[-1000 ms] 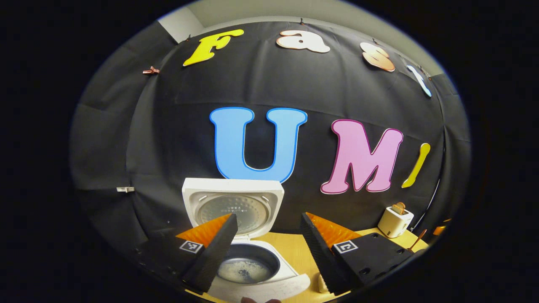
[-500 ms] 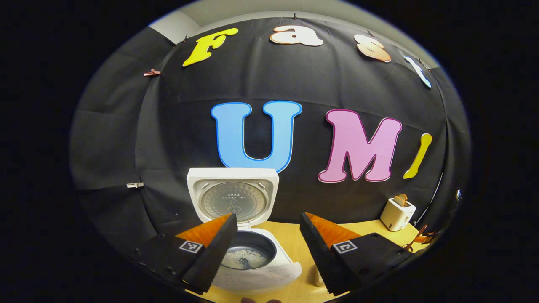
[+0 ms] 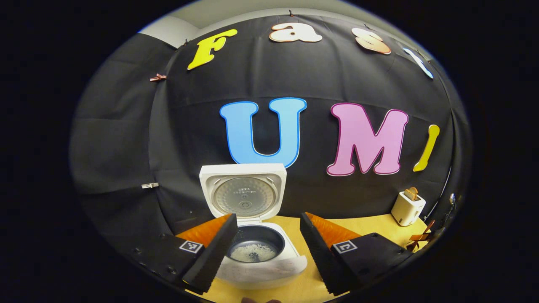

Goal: Close the left gripper, press the button to open the rice cooker; take a wooden spoon from the chopstick holder with the right hand, scoop a spoonful of rice and pour it into the rice cooker, then put the wooden spoon back into the chopstick holder.

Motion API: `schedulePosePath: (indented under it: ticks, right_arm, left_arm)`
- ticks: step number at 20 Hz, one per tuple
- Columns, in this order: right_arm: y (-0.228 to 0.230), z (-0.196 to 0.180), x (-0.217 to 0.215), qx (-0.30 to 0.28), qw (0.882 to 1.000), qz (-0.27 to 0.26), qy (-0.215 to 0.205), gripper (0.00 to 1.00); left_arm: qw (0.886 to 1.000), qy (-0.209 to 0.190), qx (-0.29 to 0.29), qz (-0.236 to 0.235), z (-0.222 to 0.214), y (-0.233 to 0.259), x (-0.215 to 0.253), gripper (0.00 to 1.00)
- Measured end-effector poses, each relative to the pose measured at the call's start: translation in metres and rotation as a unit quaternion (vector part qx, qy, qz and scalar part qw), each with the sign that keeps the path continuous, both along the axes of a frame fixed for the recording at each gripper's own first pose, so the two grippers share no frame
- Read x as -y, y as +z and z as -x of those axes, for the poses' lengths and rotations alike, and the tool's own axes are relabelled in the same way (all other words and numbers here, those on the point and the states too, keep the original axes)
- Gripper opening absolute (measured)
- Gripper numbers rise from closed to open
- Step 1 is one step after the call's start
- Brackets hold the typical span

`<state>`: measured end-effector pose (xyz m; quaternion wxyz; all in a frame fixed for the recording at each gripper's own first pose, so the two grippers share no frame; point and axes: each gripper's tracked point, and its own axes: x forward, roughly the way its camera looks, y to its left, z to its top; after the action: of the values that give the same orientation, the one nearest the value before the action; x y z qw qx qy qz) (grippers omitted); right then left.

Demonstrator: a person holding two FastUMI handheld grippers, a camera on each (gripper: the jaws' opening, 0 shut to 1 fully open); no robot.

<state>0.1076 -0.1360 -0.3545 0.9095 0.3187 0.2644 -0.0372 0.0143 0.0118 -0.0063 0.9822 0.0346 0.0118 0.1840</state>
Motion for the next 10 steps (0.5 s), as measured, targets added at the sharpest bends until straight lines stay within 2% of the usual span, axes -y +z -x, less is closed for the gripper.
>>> schedulePosePath:
  ticks: [1, 2, 4, 8, 9, 10]
  right_arm:
    - [-0.006, -0.002, 0.0, -0.009, 1.0, 0.0, -0.002, 0.82]
    - [-0.009, -0.003, -0.003, -0.011, 1.0, -0.007, 0.004, 0.62]
    - [-0.008, -0.006, 0.003, -0.013, 1.0, -0.01, -0.012, 0.25]
    - [-0.001, -0.005, 0.004, -0.017, 0.999, -0.025, -0.027, 0.23]
    - [0.007, -0.005, 0.006, -0.007, 0.999, -0.025, -0.031, 0.11]
    - [0.017, -0.005, 0.008, 0.002, 0.999, -0.026, -0.035, 0.22]
  left_arm:
    - [1.0, 0.002, -0.002, -0.002, 0.0, 0.0, 0.0, 0.96]
    - [1.0, 0.004, -0.003, -0.003, 0.001, -0.001, 0.001, 0.96]
    - [1.0, 0.005, -0.001, -0.001, 0.001, 0.0, 0.002, 0.96]
    - [1.0, 0.003, 0.004, -0.003, 0.005, 0.003, -0.004, 0.96]
    - [1.0, 0.003, 0.005, -0.001, 0.007, 0.004, -0.008, 0.96]
    - [1.0, 0.002, 0.006, 0.002, 0.008, 0.003, -0.011, 0.96]
